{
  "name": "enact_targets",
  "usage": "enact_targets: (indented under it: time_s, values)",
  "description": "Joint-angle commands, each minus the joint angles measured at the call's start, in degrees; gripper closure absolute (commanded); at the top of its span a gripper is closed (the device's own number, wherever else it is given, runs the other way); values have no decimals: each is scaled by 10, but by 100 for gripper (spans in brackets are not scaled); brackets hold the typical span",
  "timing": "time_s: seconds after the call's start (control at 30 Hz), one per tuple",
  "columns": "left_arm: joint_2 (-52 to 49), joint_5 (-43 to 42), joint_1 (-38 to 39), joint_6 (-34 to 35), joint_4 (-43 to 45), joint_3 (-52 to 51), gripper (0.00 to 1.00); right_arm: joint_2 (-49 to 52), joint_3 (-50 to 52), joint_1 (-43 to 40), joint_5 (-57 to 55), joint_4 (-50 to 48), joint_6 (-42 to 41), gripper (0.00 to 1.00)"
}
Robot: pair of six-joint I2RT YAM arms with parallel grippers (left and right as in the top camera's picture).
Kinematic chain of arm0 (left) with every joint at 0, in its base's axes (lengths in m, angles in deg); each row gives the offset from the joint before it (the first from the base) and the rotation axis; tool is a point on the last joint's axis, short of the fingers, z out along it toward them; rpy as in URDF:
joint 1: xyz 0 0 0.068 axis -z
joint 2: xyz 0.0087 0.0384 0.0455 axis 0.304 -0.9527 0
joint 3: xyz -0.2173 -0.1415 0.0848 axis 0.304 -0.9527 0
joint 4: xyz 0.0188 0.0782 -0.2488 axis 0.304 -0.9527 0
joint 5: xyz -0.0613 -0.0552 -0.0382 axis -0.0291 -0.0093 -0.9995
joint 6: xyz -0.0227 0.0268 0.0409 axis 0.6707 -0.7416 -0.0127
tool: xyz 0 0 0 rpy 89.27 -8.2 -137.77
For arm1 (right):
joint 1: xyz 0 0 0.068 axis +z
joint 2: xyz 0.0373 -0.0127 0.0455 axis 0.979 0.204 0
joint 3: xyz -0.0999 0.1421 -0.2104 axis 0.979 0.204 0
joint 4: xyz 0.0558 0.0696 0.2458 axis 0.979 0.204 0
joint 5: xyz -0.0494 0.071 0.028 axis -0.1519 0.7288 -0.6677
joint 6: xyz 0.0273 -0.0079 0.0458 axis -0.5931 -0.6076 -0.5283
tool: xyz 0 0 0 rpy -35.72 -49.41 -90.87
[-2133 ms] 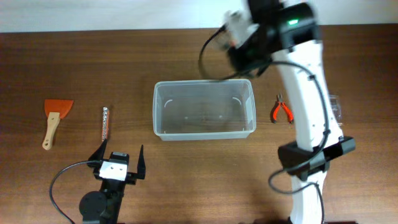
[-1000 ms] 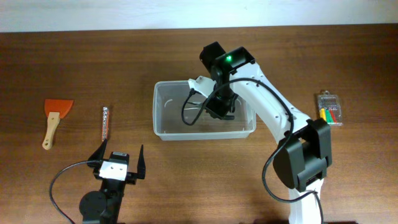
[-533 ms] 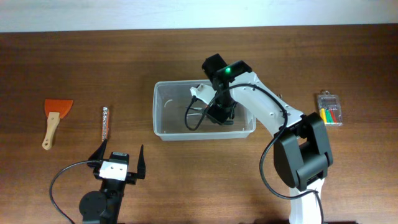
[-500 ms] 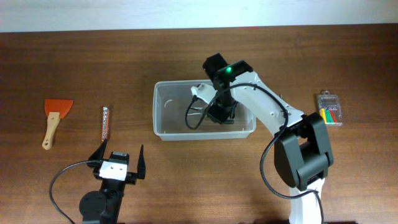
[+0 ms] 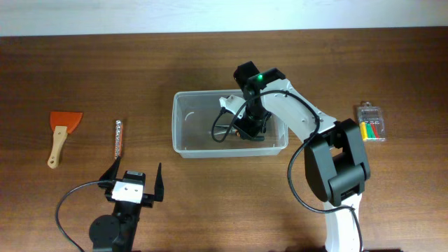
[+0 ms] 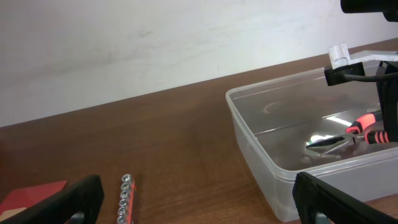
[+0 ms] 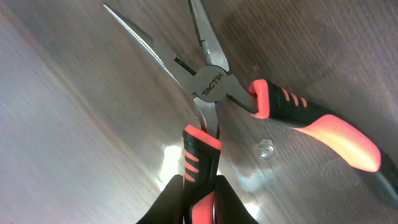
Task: Pack container
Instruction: 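Lower the pliers into the container and open the right gripper, then move the right gripper right to the clear screwdriver pack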
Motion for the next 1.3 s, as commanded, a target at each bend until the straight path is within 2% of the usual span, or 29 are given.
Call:
enact_targets:
  time_s: [0.0, 0.03, 0.17, 0.37, 0.57, 0.6, 0.63, 0.67, 0.7, 0.83, 0.97, 1.03, 1.27]
  values:
    - [4, 4, -3, 5, 2, -4, 1, 13, -1, -2, 16, -1, 2, 82]
    - [4, 4, -3, 5, 2, -4, 1, 15, -1, -2, 16, -1, 2, 81]
    - [4, 4, -3, 5, 2, -4, 1, 15, -1, -2, 15, 4, 2, 62]
    - [4, 4, -3, 5, 2, -4, 1, 15, -36, -2, 15, 60, 2, 57]
    - [4, 4, -3, 5, 2, -4, 1, 15, -202, -4, 10, 137, -5, 50]
    - [4, 4, -3, 5, 2, -4, 1, 15, -238, -6, 6, 150, -9, 45]
    - [4, 4, -3, 5, 2, -4, 1, 15, -275, -9, -4, 164, -18, 37]
    - [4, 4, -3, 5, 2, -4, 1, 15, -313, -13, -23, 178, -31, 23]
    - [4, 4, -3, 5, 2, -4, 1, 15, -352, -18, -49, 195, -48, 1]
    - [4, 4, -3, 5, 2, -4, 1, 15, -483, -54, -145, 260, -102, 1]
    - [4, 4, -3, 5, 2, -4, 1, 9, -555, -124, -156, 327, -139, 1]
    - [4, 4, -3, 5, 2, -4, 1, -3, -555, -164, -155, 334, -169, 1]
    - [4, 4, -3, 5, 2, -4, 1, -71, -493, -269, -151, 334, -168, 2]
